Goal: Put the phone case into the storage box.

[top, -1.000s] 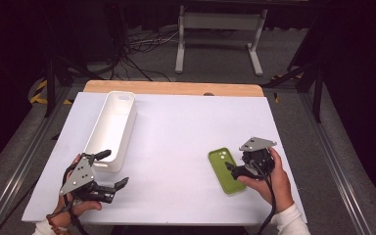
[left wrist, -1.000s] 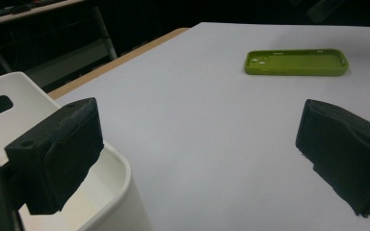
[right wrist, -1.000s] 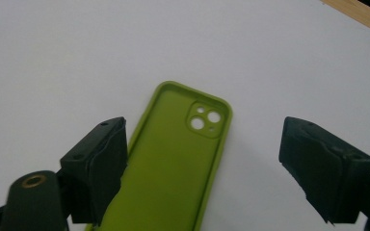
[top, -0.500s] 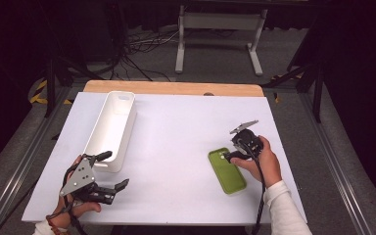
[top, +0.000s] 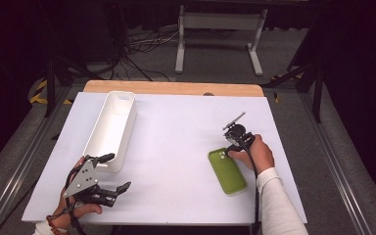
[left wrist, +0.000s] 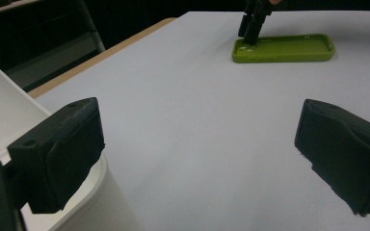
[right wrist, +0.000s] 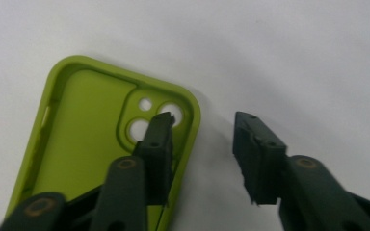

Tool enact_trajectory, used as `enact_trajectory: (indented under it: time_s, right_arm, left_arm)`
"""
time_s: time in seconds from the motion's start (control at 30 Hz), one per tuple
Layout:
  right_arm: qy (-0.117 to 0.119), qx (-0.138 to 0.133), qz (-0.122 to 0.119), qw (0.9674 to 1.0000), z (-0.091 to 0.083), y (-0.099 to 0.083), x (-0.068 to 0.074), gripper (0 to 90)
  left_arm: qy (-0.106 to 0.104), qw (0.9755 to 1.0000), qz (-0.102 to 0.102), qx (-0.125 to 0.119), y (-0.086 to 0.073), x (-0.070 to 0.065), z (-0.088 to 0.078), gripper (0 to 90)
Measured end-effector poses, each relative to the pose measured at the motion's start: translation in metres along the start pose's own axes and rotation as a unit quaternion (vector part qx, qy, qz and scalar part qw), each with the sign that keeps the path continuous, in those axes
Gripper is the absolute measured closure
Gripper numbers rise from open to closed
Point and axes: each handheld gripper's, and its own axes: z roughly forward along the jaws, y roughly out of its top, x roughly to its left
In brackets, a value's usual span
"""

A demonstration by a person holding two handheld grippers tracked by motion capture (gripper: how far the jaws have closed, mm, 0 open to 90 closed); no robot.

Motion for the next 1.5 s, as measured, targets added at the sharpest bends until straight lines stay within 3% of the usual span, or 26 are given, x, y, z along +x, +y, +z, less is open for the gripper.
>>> enact_trajectory:
  time_s: [0.2,0.23,0.33,0.6,0.87,1.2,1.43,1.5]
  right_arm:
    - [0.019,-0.003,0.007,0.9998,0.001,0.001,-0.004,75.9]
    - [0.025,-0.001,0.007,0.9997,0.002,0.001,-0.004,81.1]
    - [0.024,0.002,0.003,0.9997,0.002,0.002,-0.002,82.5]
    - [-0.015,0.014,0.007,0.9998,0.003,0.006,0.007,86.3]
    - [-0.019,0.004,0.013,0.9997,0.003,0.004,0.007,87.8]
    - [-0.028,-0.049,0.036,0.9977,-0.012,-0.002,0.001,88.4]
    - [-0.029,-0.096,0.052,0.9936,-0.026,-0.007,-0.002,88.4]
    - [-0.026,-0.125,0.053,0.9904,-0.033,-0.009,0.000,88.4]
  left_arm:
    - [0.001,1.0000,-0.001,-0.002,0.000,0.000,-0.002,4.2]
    - [0.000,1.0000,0.000,-0.001,0.000,0.000,-0.001,4.2]
    - [0.000,1.0000,-0.001,-0.001,0.000,-0.001,0.001,4.2]
    - [-0.012,0.9999,-0.001,0.007,-0.001,-0.004,0.004,4.2]
    - [-0.014,0.9999,-0.002,0.008,-0.001,-0.004,0.004,4.4]
    - [-0.012,0.9999,0.000,0.007,-0.001,-0.003,0.003,4.5]
    - [-0.013,0.9999,-0.002,0.008,0.000,-0.003,0.004,4.6]
    - [-0.012,0.9999,-0.001,0.008,0.000,-0.003,0.003,4.7]
